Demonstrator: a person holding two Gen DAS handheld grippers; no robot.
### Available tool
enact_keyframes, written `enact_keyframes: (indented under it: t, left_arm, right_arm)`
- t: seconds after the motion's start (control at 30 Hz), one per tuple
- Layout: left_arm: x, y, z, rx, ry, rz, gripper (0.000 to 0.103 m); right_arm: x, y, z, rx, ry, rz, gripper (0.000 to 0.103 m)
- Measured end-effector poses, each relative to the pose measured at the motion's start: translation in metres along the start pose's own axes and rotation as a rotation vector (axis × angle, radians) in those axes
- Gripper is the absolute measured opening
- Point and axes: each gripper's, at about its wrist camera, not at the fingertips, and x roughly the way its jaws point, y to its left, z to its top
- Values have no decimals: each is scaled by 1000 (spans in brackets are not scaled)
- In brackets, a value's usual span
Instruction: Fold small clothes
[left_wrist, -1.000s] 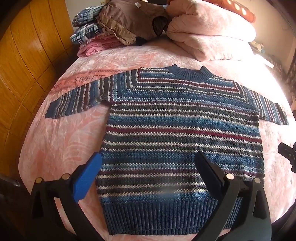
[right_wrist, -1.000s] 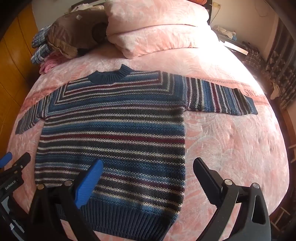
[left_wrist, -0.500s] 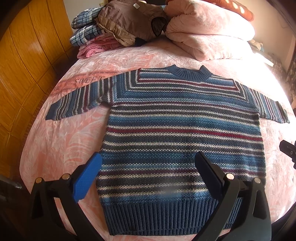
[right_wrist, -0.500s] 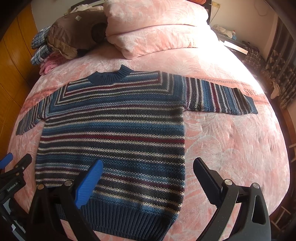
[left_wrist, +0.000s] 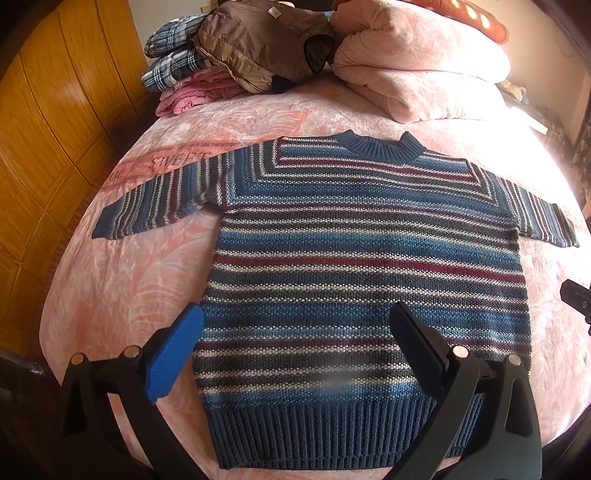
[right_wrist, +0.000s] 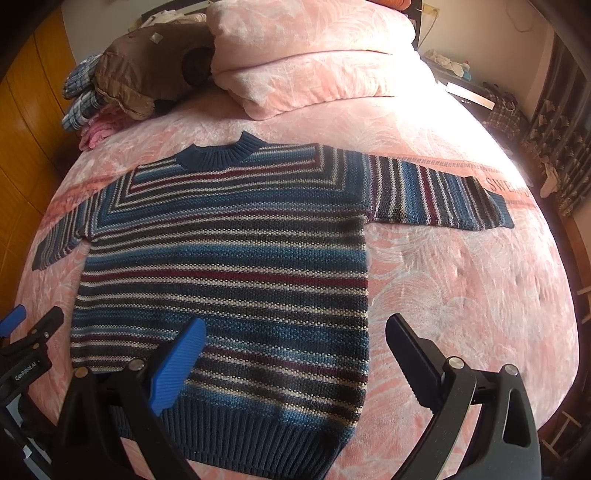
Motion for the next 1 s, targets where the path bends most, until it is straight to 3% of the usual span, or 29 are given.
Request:
enact_keyframes:
  t: [1.0]
  left_arm:
    - [1, 3, 0, -2, 5, 7, 100]
  right_arm:
    - [-2, -3, 1, -2, -6, 3, 99]
